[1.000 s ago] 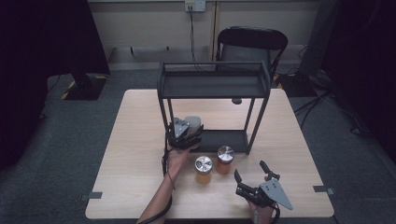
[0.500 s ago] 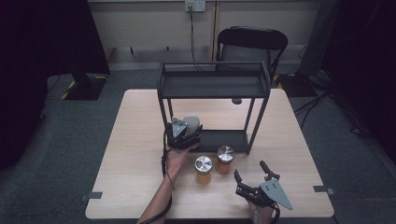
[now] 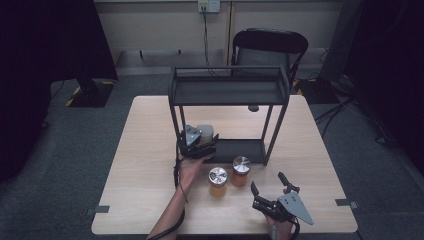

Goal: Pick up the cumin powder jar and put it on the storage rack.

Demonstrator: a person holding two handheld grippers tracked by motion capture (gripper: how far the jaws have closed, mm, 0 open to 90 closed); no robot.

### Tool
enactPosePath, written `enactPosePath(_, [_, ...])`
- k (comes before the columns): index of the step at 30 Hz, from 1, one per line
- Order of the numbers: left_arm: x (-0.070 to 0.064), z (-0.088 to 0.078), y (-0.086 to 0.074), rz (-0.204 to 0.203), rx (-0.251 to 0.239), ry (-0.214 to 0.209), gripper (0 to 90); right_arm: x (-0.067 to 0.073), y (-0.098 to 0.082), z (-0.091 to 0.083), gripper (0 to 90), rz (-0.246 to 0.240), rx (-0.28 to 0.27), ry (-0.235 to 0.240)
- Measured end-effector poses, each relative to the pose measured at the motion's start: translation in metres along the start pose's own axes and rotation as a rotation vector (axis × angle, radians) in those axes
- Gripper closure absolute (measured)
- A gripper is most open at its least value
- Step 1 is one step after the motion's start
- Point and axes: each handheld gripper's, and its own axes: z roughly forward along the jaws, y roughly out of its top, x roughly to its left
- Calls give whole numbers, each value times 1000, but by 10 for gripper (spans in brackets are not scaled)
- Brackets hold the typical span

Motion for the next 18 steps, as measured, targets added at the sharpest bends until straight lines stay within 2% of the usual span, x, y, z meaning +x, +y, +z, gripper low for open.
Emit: enactPosePath(18, [-3, -4, 10, 12, -41, -9, 185, 0, 0, 0, 27, 1, 1, 0])
